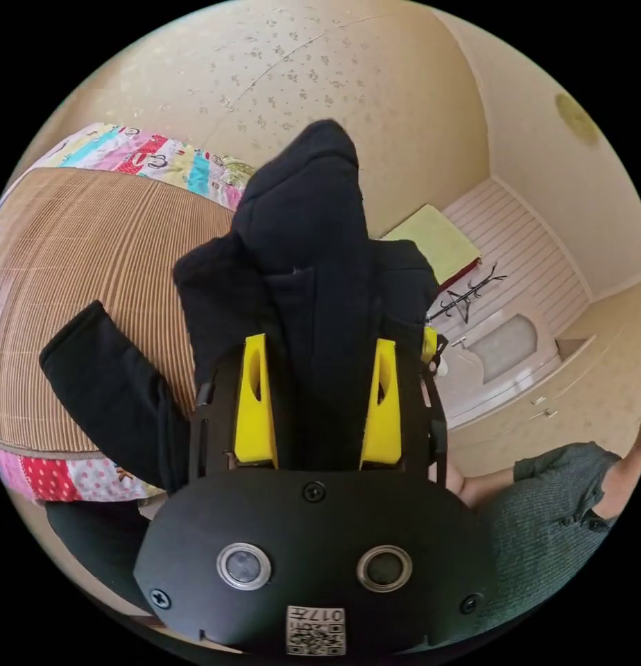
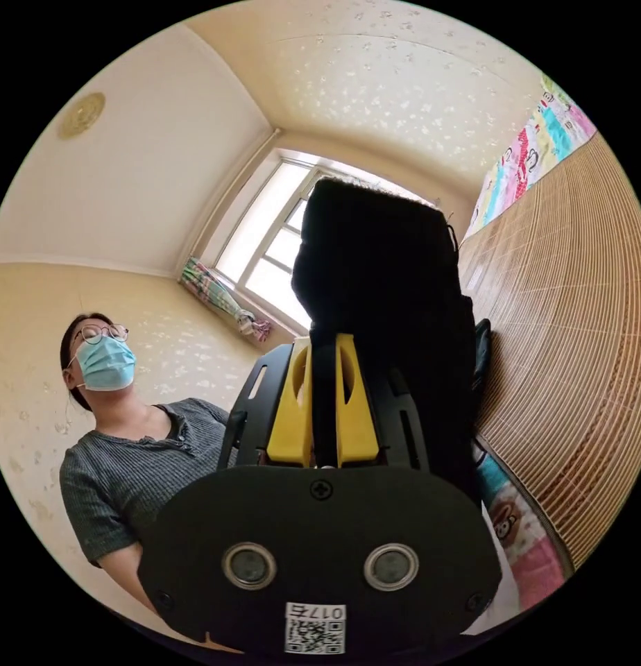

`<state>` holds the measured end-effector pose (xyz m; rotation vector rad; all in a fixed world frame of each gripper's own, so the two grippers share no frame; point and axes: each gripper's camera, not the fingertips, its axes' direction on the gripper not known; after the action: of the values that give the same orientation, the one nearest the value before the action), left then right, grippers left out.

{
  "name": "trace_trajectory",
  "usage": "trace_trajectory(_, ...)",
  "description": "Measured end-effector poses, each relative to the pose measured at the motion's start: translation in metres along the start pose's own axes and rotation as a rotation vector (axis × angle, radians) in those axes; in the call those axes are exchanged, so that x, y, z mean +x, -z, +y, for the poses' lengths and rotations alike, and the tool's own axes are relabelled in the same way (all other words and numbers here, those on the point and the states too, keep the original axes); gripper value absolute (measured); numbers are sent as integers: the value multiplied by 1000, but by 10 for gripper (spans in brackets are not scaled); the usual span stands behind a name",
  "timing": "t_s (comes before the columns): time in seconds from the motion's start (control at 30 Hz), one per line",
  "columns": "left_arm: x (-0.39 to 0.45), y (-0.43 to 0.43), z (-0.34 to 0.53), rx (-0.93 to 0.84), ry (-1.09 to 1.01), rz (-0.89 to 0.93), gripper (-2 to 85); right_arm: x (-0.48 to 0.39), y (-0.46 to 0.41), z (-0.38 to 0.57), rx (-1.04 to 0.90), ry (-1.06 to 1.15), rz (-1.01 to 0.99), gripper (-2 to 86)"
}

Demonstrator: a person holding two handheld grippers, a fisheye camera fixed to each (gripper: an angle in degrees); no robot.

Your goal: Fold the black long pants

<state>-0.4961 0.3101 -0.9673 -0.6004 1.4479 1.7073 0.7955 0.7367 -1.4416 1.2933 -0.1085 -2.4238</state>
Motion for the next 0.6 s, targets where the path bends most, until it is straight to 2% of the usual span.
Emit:
trace_trajectory(0.13,40,76,31,191,-72,-138,59,-58,27,6,72,72,78,38)
trace_trajectory(0.23,61,145,41,318,-99,-144,53,-116,53,2,135,182,91,35)
trace_trajectory(0.3,86,188,39,398,-149,-210,52,-161,62,-4,156,266,148,33)
trace_trajectory(0.37,121,231,30,469,-248,-213,51,-230,59,-15,152,392,285,31)
trace_trajectory(0.5,239,309,20,674,-500,-225,51,-336,21,-33,83,558,408,29)
trace_trajectory(0.6,319,354,32,837,-642,-204,51,-420,-12,-29,190,699,565,30)
